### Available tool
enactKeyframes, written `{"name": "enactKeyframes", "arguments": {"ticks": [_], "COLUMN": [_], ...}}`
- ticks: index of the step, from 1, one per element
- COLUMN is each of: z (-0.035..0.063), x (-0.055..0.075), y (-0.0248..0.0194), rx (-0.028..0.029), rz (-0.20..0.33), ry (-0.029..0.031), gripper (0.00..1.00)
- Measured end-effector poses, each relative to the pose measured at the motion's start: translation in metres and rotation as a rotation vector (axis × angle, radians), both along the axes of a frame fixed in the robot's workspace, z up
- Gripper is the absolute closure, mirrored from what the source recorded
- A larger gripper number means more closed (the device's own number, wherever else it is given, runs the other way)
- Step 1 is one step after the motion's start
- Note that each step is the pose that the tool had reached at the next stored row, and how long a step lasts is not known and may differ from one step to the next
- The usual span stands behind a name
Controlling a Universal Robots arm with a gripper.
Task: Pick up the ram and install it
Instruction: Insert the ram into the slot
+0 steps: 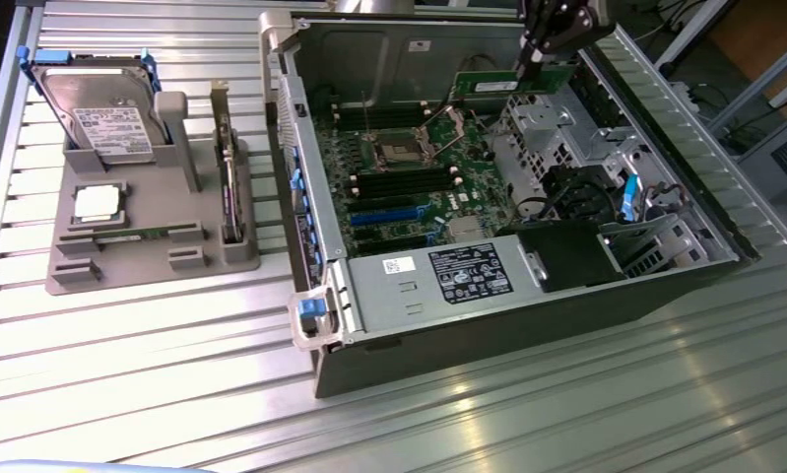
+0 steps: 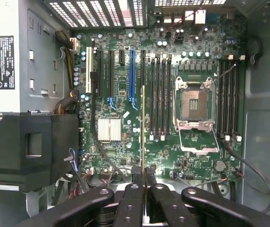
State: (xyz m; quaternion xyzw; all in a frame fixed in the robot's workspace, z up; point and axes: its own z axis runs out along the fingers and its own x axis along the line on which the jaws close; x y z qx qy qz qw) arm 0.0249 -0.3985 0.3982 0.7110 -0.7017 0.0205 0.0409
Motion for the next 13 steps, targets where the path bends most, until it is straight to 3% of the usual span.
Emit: {"name": "enactKeyframes", "arguments": {"ticks": [13], "z": [-0.005], "x": [-0.0006], "y": [0.0], "rx": [0.0], "rz": [0.0], "ry": [0.0], "gripper": [0.88]}}
